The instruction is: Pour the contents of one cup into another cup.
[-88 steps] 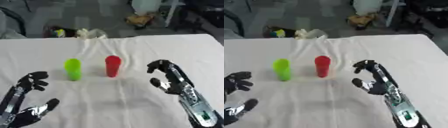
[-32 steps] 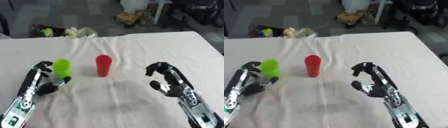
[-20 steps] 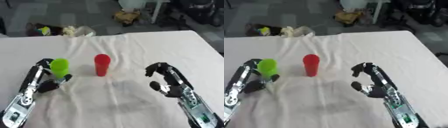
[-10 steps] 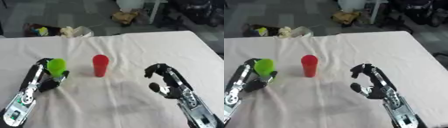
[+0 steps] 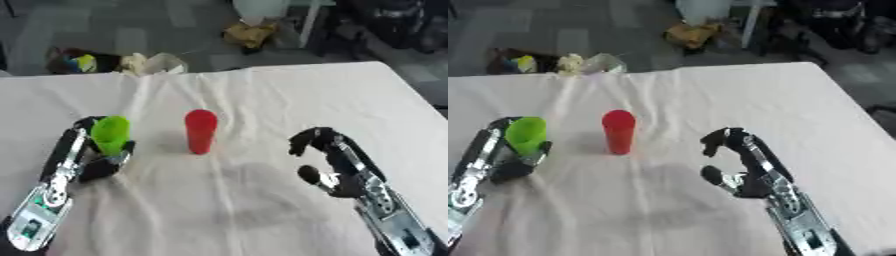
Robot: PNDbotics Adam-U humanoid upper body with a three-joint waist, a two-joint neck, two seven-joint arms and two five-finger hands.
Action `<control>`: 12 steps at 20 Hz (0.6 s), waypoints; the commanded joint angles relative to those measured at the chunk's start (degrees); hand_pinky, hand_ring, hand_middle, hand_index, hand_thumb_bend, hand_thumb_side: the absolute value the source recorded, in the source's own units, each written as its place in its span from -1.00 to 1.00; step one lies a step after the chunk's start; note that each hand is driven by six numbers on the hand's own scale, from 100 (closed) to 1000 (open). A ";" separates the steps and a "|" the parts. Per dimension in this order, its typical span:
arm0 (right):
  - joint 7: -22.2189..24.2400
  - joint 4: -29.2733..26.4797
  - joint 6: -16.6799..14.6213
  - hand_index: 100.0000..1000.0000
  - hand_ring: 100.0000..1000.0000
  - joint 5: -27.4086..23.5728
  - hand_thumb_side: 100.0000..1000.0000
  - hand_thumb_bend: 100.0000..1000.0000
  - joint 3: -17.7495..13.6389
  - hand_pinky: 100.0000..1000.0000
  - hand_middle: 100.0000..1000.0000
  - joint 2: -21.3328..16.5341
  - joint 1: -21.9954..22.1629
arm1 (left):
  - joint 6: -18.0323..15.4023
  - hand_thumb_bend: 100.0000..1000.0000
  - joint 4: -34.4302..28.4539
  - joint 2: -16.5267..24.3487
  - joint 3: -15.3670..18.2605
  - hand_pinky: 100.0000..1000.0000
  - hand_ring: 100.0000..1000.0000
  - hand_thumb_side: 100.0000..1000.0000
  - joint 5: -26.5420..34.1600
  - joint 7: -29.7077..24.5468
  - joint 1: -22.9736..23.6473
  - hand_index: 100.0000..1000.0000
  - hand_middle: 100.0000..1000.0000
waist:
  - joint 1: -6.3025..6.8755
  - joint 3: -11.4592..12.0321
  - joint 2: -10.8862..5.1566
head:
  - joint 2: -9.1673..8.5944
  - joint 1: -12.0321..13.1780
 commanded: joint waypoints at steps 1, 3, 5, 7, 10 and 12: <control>0.06 -0.25 -0.08 0.28 0.03 -0.45 0.16 0.20 -0.43 0.34 -0.27 -0.75 -0.74 | 0.23 -1.00 -0.91 -0.25 -0.19 -0.40 -0.10 -0.50 2.15 -0.26 0.73 0.52 0.23 | -0.09 0.13 -0.81 | -0.30 -0.25; -0.04 0.03 -0.02 0.28 0.03 -0.46 0.15 0.21 -0.52 0.33 -0.27 -0.86 -0.84 | 0.46 -1.00 -3.35 0.27 -0.45 -0.40 -0.10 -0.50 3.62 -0.03 1.23 0.51 0.22 | -0.09 0.42 -0.95 | -0.20 -0.44; -0.11 0.50 0.06 0.27 0.02 -0.51 0.14 0.21 -0.53 0.33 -0.27 -1.04 -0.97 | 0.93 -1.00 -6.38 1.08 -0.96 -0.40 -0.10 -0.51 4.88 -0.12 1.89 0.51 0.22 | -0.04 0.85 -1.12 | -0.15 -0.67; -0.20 1.22 0.14 0.27 0.02 -0.65 0.13 0.21 -0.57 0.33 -0.28 -1.31 -1.23 | 1.49 -1.00 -9.76 2.05 -1.58 -0.40 -0.10 -0.52 5.88 -0.60 2.66 0.51 0.22 | 0.11 1.44 -1.32 | -0.07 -0.89; -0.34 2.78 0.21 0.25 0.02 -0.50 0.10 0.21 -0.65 0.33 -0.28 -1.91 -1.94 | 2.81 -1.00 -14.94 3.44 -2.13 -0.41 -0.10 -0.54 6.96 -1.27 3.89 0.50 0.21 | 0.41 2.30 -1.61 | 0.02 -1.29; -0.38 4.16 0.23 0.23 0.02 -0.19 0.07 0.22 -0.59 0.33 -0.28 -2.47 -2.61 | 3.90 -1.00 -18.11 4.19 -2.33 -0.41 -0.10 -0.54 7.45 -1.62 4.55 0.50 0.21 | 0.56 2.99 -1.79 | 0.12 -1.74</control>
